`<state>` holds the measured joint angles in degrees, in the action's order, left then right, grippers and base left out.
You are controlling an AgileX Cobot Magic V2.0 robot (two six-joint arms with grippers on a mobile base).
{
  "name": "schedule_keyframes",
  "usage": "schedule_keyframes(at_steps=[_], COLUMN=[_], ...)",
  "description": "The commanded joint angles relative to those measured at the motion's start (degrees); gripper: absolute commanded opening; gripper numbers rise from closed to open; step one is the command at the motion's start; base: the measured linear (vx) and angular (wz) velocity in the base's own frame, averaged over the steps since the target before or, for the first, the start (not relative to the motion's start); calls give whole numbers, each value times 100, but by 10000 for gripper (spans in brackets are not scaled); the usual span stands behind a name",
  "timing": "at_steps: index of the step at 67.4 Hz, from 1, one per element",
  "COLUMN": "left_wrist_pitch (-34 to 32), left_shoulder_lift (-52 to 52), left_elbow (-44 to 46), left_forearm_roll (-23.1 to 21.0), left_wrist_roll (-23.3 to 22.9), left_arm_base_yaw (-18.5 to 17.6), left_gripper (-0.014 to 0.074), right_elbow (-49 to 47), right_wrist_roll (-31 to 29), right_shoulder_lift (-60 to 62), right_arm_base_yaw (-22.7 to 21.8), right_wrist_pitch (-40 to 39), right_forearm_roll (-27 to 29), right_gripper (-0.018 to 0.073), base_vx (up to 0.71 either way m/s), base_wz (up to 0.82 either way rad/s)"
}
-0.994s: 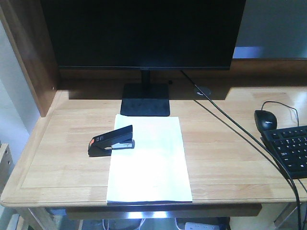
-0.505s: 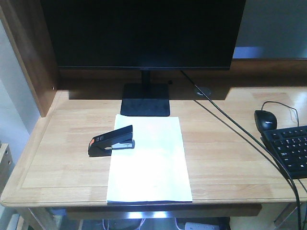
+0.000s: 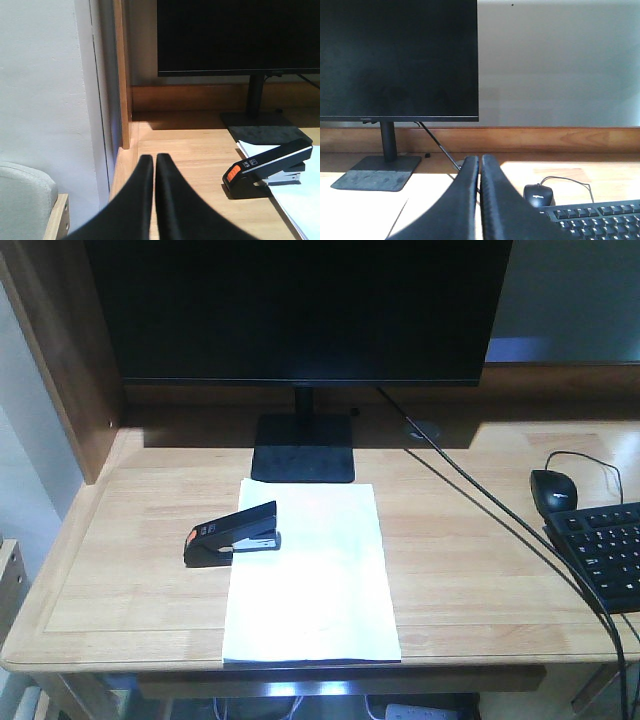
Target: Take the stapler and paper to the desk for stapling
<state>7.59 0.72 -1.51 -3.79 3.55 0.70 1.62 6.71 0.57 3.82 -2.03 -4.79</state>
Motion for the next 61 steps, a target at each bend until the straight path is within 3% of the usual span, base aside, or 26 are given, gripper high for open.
schedule_keyframes(at_steps=[1, 61], left_wrist_pitch=[-409, -409], left_shoulder_lift=[78, 78], left_elbow=[-83, -83], left_forearm_roll=[-3, -3], left_wrist_roll=[-33, -33], left_arm_base_yaw=[10, 10], left_gripper=[-6, -6], right_elbow=[128, 128], right_wrist_roll=[-57, -57], right_shoulder_lift=[63, 63], right_arm_base_yaw=[-1, -1], right_wrist_pitch=[-511, -510], right_forearm_roll=[-15, -21], right_gripper=[-9, -9], base_vx=[0, 0], base_wz=[0, 0])
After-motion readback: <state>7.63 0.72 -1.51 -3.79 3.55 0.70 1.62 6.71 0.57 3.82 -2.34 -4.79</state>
